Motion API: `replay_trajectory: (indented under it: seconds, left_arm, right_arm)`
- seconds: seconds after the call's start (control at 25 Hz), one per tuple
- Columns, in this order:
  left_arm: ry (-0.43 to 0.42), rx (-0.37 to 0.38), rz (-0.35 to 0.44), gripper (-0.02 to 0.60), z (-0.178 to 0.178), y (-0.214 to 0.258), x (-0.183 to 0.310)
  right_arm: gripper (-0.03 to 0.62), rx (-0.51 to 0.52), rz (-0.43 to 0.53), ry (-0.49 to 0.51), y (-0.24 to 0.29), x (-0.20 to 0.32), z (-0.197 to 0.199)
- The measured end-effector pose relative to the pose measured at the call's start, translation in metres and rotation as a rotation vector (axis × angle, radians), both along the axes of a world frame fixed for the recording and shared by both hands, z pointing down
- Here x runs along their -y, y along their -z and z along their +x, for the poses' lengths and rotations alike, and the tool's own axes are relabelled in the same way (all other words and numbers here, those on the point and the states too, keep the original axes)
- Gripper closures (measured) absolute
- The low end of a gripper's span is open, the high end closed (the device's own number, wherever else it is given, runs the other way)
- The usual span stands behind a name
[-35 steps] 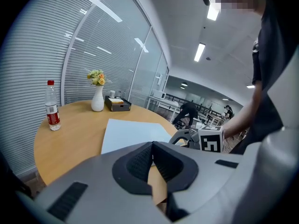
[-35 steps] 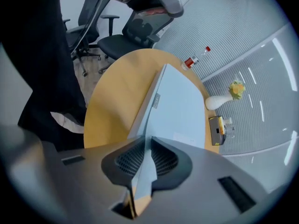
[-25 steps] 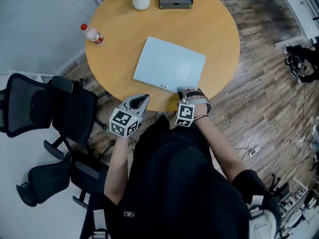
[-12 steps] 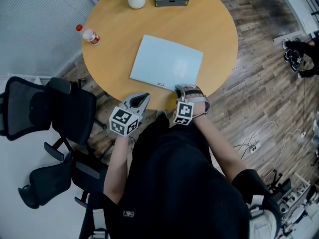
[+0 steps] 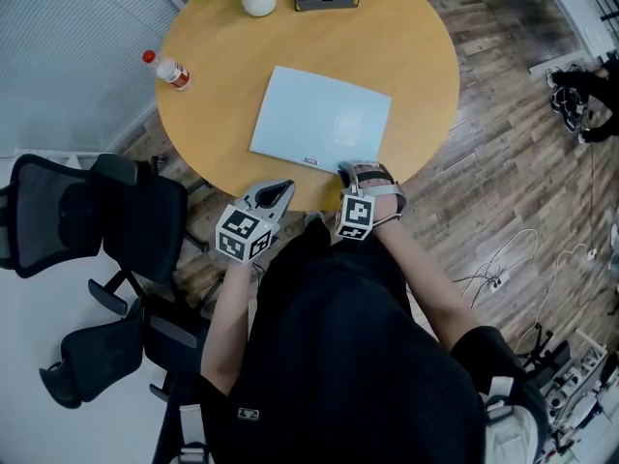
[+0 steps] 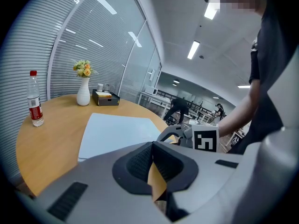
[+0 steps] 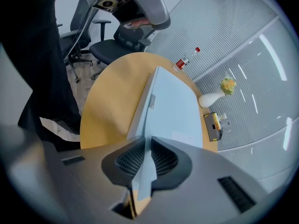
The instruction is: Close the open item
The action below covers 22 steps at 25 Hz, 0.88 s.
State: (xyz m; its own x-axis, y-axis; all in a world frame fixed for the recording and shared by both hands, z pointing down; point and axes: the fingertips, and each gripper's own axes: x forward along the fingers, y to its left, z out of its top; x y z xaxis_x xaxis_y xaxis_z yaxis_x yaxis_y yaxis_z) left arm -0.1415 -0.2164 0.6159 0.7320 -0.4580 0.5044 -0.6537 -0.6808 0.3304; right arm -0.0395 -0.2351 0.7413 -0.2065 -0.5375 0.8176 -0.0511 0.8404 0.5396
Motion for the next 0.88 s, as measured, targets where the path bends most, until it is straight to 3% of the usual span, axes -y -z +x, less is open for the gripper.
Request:
replay_trajectory:
  seconds: [0.88]
  left_arm:
    - [0.003, -0.001, -0.003, 0.575, 0.0052, -0.0012, -0.0036]
  right_arm:
    - [0.566, 0.015, 0.009, 0.003, -0.0034, -0.0021, 0.0005]
